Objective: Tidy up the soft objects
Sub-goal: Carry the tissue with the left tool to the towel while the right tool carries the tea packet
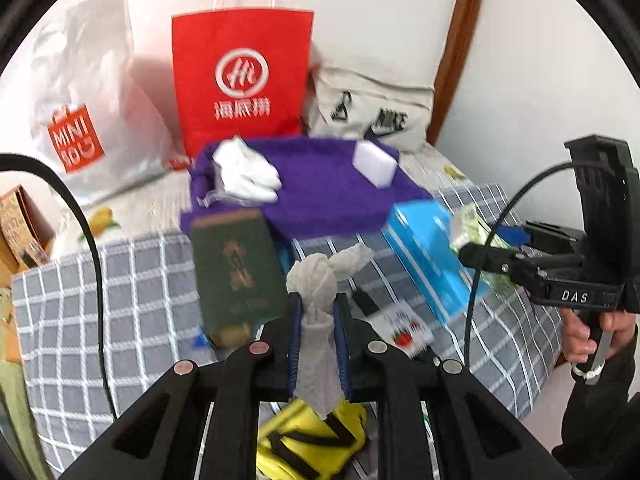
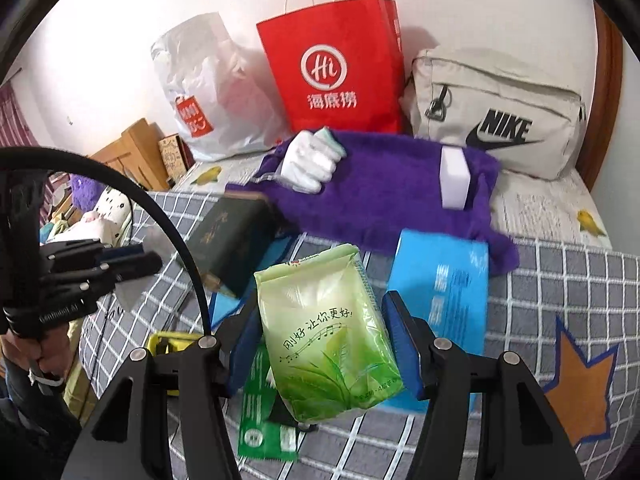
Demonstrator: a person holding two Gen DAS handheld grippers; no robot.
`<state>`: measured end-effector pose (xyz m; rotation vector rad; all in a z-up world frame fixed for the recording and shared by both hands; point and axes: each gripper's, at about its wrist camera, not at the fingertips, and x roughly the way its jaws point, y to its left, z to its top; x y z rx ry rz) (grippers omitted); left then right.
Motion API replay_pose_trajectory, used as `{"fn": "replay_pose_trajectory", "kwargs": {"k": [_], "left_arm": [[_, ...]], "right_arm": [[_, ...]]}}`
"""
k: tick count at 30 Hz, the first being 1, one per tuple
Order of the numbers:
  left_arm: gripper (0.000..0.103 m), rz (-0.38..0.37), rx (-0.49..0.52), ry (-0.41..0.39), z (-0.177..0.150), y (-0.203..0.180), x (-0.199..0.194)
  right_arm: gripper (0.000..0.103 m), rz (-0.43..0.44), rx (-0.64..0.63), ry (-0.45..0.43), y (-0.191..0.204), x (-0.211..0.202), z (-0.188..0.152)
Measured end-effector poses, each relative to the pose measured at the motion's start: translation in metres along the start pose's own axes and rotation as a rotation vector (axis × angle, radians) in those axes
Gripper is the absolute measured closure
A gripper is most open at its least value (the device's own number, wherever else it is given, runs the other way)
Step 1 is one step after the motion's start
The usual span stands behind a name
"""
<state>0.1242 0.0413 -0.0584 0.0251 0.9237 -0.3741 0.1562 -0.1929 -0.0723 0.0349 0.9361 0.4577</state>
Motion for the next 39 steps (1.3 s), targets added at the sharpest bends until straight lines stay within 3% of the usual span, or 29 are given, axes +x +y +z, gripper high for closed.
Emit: {"fn": "replay_pose_trajectory", "kwargs": {"k": [10,21,32,39], "left_arm": [[0.088,0.044,0.007,-0.073,0.061,0.023,0.007],[0.088,0.065,-0.013,-0.064,0.1,0.054,0.041],[0.088,-0.039,-0.087,0.001,0.129,0.074,0.103],[0.088,-0.036,-0.077,0.056,0.142,0.077,0.137]], "right_arm": [[0.045,-0.056,0.017,-0.036,-0.017,0.008,0.048],[0.045,-0.125,0.049,-0.035,-0.047,0.028,0.086],[0.045,-0.107,0.086,0.067,-0.077,0.092,0.12],[0.045,-0.085,0.068,0.179,-0.086,0.145,0.129]]}}
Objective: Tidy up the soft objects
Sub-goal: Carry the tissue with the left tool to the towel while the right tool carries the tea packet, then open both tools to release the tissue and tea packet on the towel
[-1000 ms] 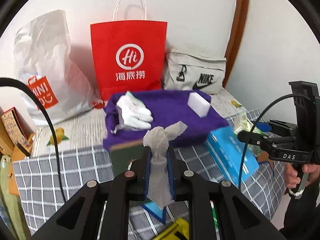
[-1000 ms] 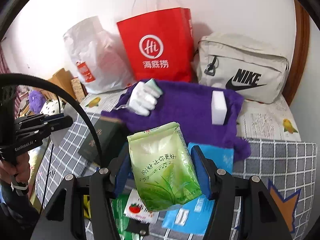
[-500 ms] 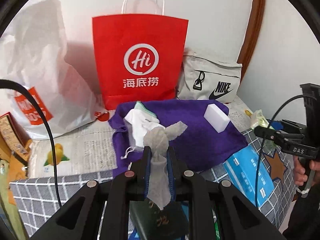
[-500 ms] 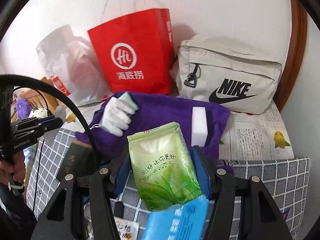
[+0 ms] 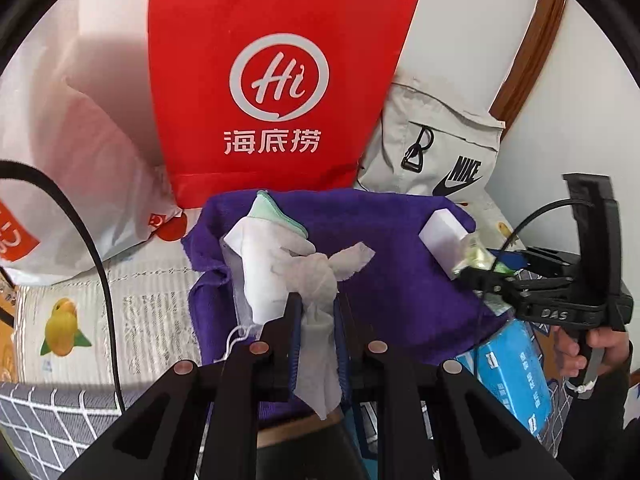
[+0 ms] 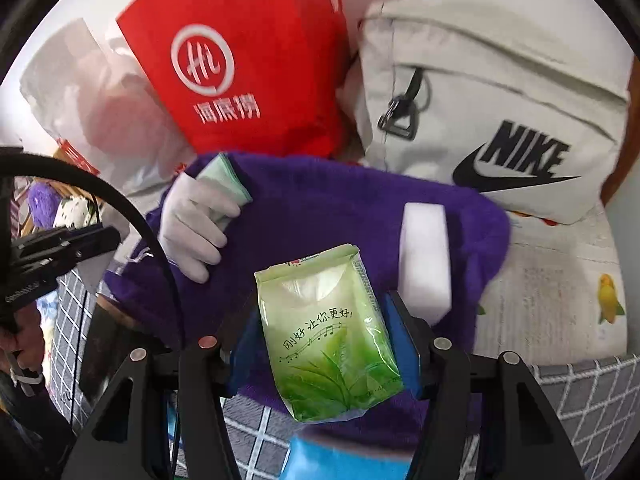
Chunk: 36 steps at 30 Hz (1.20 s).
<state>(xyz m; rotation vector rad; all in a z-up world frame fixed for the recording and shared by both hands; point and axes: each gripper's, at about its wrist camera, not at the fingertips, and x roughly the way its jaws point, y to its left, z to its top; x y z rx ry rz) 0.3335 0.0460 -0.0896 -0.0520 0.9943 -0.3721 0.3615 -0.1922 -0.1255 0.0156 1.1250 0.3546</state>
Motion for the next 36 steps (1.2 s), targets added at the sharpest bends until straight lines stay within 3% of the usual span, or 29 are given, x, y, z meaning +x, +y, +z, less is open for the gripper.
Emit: {"fn": "replay_pose_trajectory", "kwargs": {"k": [9,15,20,24,28,30,32,34,36], "left_arm": [[0.088,0.013,0.053,0.045,0.004,0.009,0.023],[0.087,-0.026,0.113,0.13,-0.002,0.008,0.046],[0.087,-0.02,0.108,0.166,-0.009,0.016,0.056],[0.086,0.002,0.102,0.177,-0.01,0.017,0.063],[0.085,0.023,0.114,0.198,-0.008,0.014,0.073],[0.079,0.035,0.122,0.21,-0.008,0.013,0.076],[0.057,0.036,0.121,0.216,-0.007,0.011,0.077],[0.046,0.014,0.115,0.193,-0.007,0.011,0.071],[0.044,0.001,0.113,0.168,-0.006,0.008,0.063]], "right_arm": [[0.045,-0.072,-0.052,0.134,-0.007,0.04,-0.009],[0.044,-0.054,-0.047,0.175,-0.01,0.054,-0.006],[0.041,-0.029,-0.026,0.177,-0.014,0.056,-0.003],[0.027,-0.008,-0.027,0.148,-0.013,0.051,0.002],[0.026,0.0,-0.037,0.113,-0.009,0.042,0.004],[0.026,0.01,-0.031,0.099,-0.009,0.036,0.005],[0.026,0.013,-0.027,0.085,-0.008,0.03,0.005],[0.026,0.008,-0.022,0.063,-0.007,0.021,0.003],[0.026,0.004,-0.015,0.043,-0.007,0.01,0.0]]}}
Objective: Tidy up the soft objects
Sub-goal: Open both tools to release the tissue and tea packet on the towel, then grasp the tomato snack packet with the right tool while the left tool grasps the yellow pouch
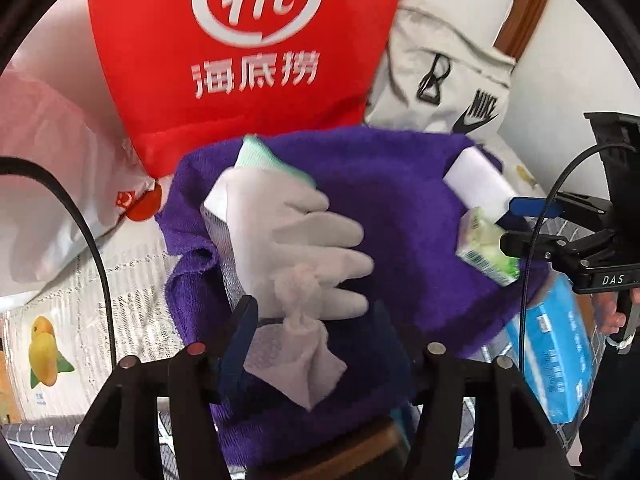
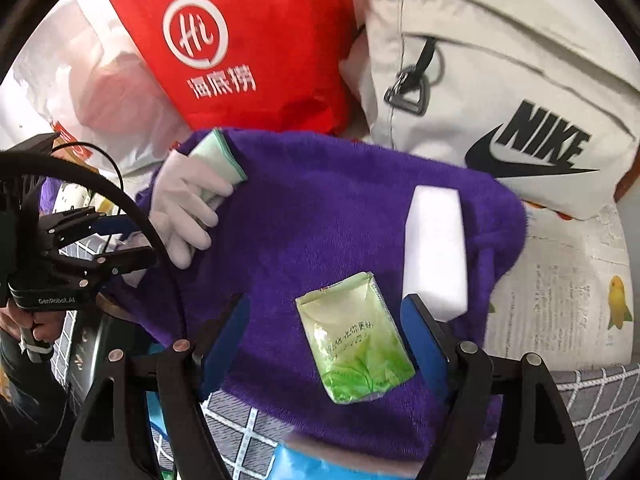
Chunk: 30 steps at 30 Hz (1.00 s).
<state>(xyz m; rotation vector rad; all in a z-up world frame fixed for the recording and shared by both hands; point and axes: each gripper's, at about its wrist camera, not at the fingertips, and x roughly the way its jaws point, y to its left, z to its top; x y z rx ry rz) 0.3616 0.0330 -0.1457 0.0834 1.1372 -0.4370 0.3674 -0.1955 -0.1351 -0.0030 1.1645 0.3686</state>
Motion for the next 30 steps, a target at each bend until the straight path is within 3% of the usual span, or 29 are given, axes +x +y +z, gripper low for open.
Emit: {"fn": "replay_pose_trajectory", "kwargs": {"k": [9,18,24,30], "left_arm": [[0.044,0.045,-0.006,-0.021,-0.009,-0.01,-0.041],[0.044,0.069,-0.04,-0.06,-0.048,-0.021,-0.091],[0.043,0.072,-0.037,-0.104,-0.084,-0.036,-0.125],[0.041,0.082,-0.085,-0.118,-0.123,-0.042,-0.138]], "right_arm": [[0.026,-0.003,-0.016,-0.105,0.028,-0.062,-0.028],[0.026,-0.004,-0.04,-0.176,0.066,-0.104,-0.076],[0.026,0.023,-0.068,-0.152,0.095,-0.108,-0.124],[0.026,0.048,-0.058,-0.054,0.123,-0.081,-0.178]]}}
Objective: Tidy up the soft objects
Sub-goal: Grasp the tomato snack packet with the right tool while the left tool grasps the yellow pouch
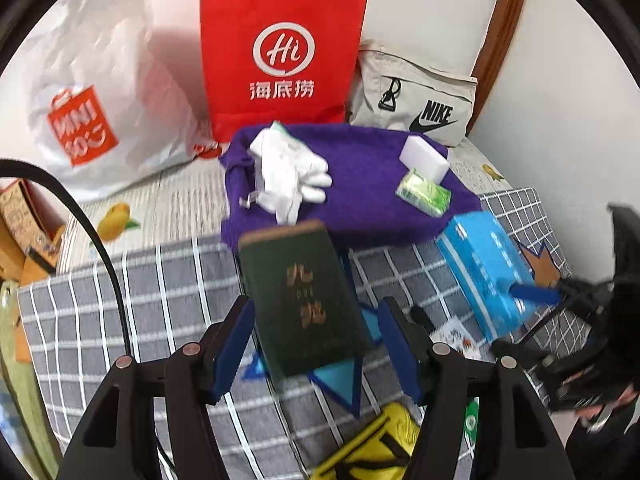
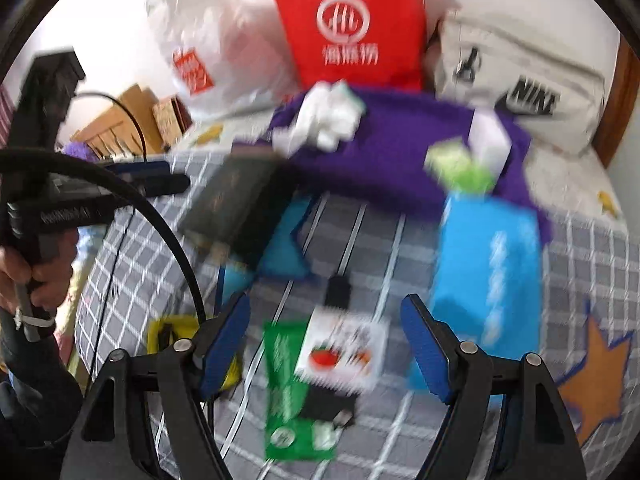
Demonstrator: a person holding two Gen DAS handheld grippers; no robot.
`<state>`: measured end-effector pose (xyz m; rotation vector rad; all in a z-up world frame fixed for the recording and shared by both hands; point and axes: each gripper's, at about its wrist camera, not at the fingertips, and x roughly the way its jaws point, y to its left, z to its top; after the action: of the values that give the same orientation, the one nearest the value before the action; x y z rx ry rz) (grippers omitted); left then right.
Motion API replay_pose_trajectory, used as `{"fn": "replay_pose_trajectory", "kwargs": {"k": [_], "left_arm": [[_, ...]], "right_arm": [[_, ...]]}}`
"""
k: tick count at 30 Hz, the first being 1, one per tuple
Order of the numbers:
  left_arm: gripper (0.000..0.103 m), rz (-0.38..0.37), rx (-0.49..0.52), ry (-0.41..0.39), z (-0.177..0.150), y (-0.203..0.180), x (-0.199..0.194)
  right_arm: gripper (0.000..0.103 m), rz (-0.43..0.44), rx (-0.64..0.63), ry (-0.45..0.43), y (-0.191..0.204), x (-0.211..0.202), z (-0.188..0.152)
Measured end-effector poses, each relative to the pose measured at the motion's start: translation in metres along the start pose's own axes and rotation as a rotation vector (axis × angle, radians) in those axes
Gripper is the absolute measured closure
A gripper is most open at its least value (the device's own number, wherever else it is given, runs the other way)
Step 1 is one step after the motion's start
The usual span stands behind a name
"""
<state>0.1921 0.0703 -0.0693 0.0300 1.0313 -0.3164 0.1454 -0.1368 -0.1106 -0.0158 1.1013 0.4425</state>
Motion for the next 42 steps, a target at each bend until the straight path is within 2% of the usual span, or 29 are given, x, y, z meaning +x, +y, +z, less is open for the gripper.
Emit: {"fn": "replay_pose_trajectory", "kwargs": {"k": [5,11,16,18,19,21,24,33,38,40,42], "left_arm": [[0.041,-0.024,-0.024,0.006,-0.032,0.001,-0.003],[0.041,-0.074,-0.03,0.006,-0.056,0.002,-0.005],[0.041,-0.101,-0.038,0.009,-0.069,0.009,-0.004],[0.041,-0.111,-0.051,0.01,-0.071,0.014,-0.003],[0.041,-0.118,-0.061,0.009,-0.073,0.017,-0.003],[0.041,-0.127,-0.072,0.009,-0.076,0.021,-0.003],[0.041,-0.121,-0.081,0.006,-0.08,0.026,-0.002],[0.039,-0.13,-0.067,0.017,-0.093,0.023,0.002],[0.021,-0.162,0.007,0.002,-0.105,0.001,0.0],[0.019,-0.167,0.043,-0.003,-0.111,-0.008,-0.001],[0.019,-0.137,0.063,0.009,-0.117,-0.014,0.003]], "right_arm": [[0.027,0.008,0.06,0.031,0.007,0.017,-0.031],[0.027,-0.101,0.115,0.044,0.003,0.039,-0.043],[0.032,-0.142,0.138,0.03,-0.002,0.056,-0.046],[0.054,-0.151,0.128,0.002,-0.001,0.054,-0.046],[0.055,-0.141,0.131,0.001,-0.002,0.052,-0.045],[0.062,-0.104,0.135,0.005,-0.001,0.048,-0.044],[0.062,-0.073,0.132,0.004,0.003,0.039,-0.045],[0.062,-0.063,0.077,-0.01,0.017,0.008,-0.053],[0.062,-0.081,0.073,-0.048,0.011,-0.008,-0.051],[0.062,-0.095,0.076,-0.058,0.006,-0.012,-0.052],[0.062,-0.09,0.095,-0.066,0.0,-0.017,-0.054]]}}
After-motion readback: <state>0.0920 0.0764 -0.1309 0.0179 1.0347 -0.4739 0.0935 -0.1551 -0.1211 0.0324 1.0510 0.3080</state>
